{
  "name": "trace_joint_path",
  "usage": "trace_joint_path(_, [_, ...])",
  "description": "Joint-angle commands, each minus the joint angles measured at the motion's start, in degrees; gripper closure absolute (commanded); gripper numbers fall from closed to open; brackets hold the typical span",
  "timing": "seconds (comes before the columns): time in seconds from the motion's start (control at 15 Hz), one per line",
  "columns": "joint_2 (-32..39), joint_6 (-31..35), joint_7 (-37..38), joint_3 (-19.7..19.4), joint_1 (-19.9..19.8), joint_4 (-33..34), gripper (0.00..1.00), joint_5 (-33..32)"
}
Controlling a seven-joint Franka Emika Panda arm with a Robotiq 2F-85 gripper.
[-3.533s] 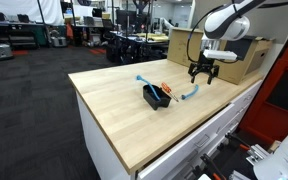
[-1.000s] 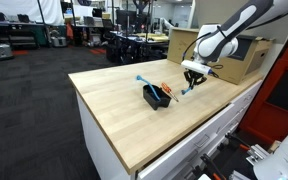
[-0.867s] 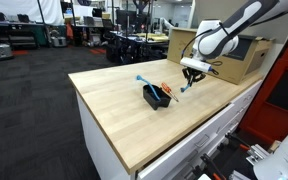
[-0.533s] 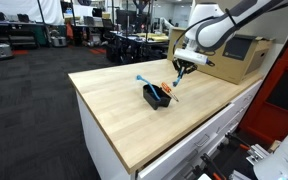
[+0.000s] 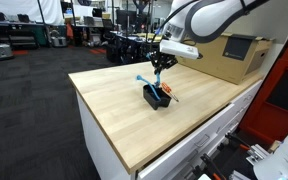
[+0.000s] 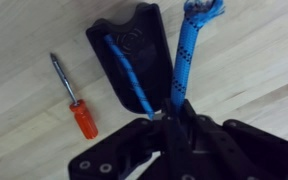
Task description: Move the right blue object to the left of the black bowl
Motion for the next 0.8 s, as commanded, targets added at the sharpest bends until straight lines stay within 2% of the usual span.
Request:
trace_joint_path(0.0, [8.91, 0.46, -10.62, 1.54, 1.46, 7.19, 0.97, 3.41])
trace_joint_path(0.33, [22.78, 2.38, -26.85, 2.05, 3.15, 14.61, 0.97, 7.73])
trace_joint_path(0.53, [28.58, -1.22, -36.64, 2.27, 3.42, 18.64, 0.97, 9.59])
trace_joint_path(0.6, [30.04, -2.84, -39.68, 2.33, 3.28, 19.85, 0.64, 9.76])
trace_joint_path(0.73, [31.43, -7.13, -45.34, 2.32, 2.83, 21.92, 0.59, 9.40])
